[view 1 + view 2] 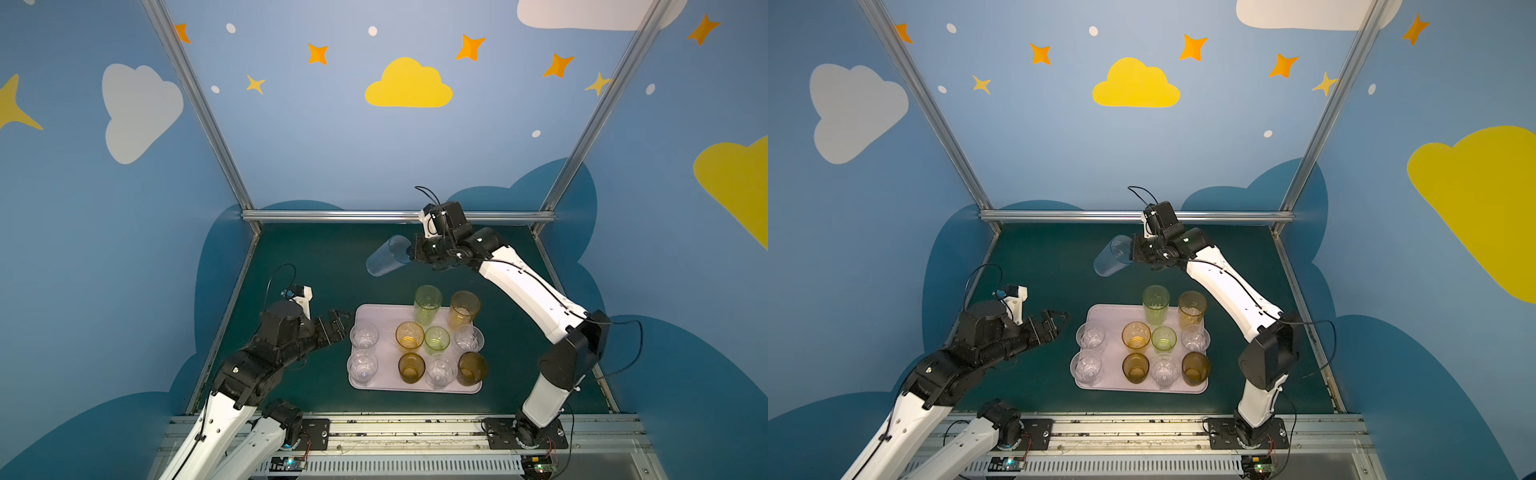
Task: Place the glasses into the tray
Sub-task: 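Carry the frosted blue glass with the right gripper toward the tray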
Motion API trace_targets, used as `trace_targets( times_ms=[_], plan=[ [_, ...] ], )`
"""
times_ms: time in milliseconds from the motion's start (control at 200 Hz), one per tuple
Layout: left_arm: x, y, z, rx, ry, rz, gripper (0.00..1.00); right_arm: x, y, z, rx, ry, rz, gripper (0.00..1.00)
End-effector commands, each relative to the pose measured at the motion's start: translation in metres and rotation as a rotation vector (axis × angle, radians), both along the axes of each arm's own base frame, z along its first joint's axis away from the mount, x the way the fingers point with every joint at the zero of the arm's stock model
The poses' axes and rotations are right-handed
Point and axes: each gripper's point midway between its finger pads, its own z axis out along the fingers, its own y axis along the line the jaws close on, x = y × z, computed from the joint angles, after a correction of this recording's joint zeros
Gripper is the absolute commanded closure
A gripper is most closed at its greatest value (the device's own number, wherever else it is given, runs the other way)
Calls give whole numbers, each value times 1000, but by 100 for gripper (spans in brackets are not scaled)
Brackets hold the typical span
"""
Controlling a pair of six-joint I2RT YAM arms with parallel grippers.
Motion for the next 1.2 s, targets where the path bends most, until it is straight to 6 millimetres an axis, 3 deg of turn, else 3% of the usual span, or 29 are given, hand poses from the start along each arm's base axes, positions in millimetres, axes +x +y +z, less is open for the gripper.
trace_targets(
  times_ms=[0,210,501,716,1192],
  plan=[
    [-7,2,-8,-15,39,9,0,-11,-8,17,-3,-70,-7,100],
    [-13,1,-10,-24,59,-3,0,-41,-13,11,-46,-82,7,100],
    [-18,6,-14,-25,60,16,0,-63,-6,-1,-123,-92,39,100],
    [-23,10,-17,-23,67,28,0,-69,4,-13,-181,-85,64,100],
    [-28,15,-21,-10,74,43,0,-72,17,-59,-349,-25,101,100]
  ],
)
